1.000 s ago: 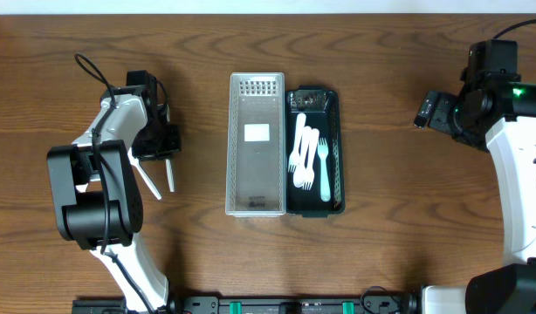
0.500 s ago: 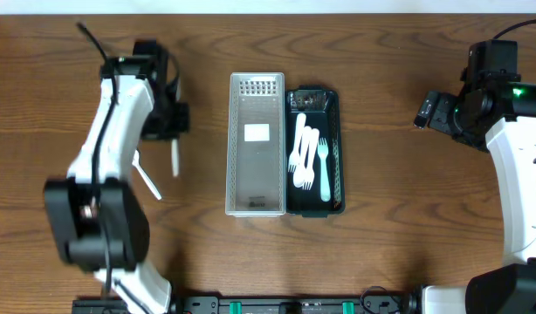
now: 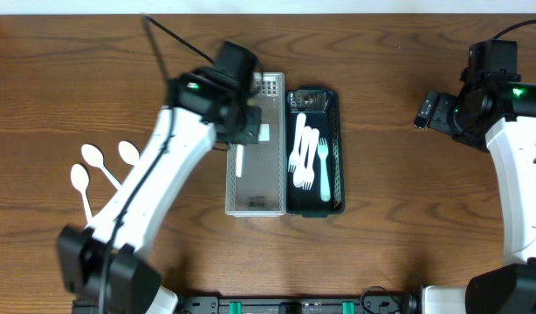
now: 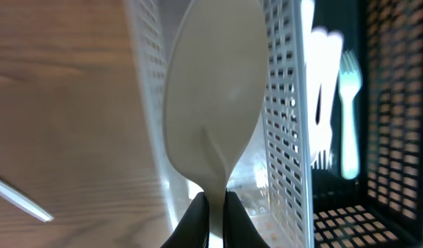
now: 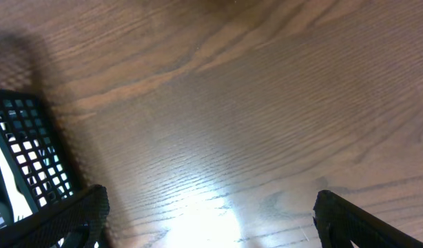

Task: Pack container
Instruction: 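Carry the spoon into the white basket and release it, then move the left gripper back to the spoons and grasp one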

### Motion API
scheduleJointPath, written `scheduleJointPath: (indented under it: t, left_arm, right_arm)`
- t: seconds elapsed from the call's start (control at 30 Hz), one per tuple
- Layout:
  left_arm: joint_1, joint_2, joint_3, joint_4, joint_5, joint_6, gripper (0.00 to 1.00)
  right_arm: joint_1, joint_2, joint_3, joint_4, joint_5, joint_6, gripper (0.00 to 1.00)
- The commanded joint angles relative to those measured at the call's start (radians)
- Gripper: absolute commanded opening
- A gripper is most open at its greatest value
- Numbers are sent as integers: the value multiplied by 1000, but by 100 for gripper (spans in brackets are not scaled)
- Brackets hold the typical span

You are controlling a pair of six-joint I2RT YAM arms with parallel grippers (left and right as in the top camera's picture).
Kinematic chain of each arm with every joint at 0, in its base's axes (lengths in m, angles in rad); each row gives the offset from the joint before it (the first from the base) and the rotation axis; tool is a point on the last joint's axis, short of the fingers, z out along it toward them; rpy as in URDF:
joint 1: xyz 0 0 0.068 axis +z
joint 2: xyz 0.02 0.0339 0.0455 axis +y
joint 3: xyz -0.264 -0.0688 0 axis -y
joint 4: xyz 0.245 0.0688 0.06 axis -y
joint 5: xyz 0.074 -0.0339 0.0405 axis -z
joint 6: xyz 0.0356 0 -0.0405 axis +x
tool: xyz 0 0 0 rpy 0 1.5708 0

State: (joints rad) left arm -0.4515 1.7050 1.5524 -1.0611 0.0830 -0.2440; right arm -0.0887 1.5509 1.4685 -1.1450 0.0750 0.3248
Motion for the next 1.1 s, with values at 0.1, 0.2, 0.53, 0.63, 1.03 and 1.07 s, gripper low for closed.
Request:
scheduleJointPath:
  t: [0.1, 0.2, 0.53, 0.63, 1.03, 1.07]
  left_arm:
    - [-46, 123, -56, 20, -4, -31, 6]
    - [-50, 150, -56, 24, -4, -31, 6]
    - [-35, 29, 18, -60, -186, 28, 48]
    - [27, -76, 18, -80, -240, -5, 51]
    - [621, -201, -2, -93, -80, -33, 80]
    - [653, -178, -10, -87, -62, -22, 80]
  right_arm:
    - [-3, 6, -6, -4, -4, -13, 98]
    - [-3, 6, -6, -7, -4, -13, 98]
    - [-3, 6, -6, -11, -4, -27, 98]
    - [-3, 6, -6, -11, -3, -28, 98]
    - [-3, 6, -6, -7, -3, -35, 98]
    - [-3, 6, -6, -5, -3, -35, 98]
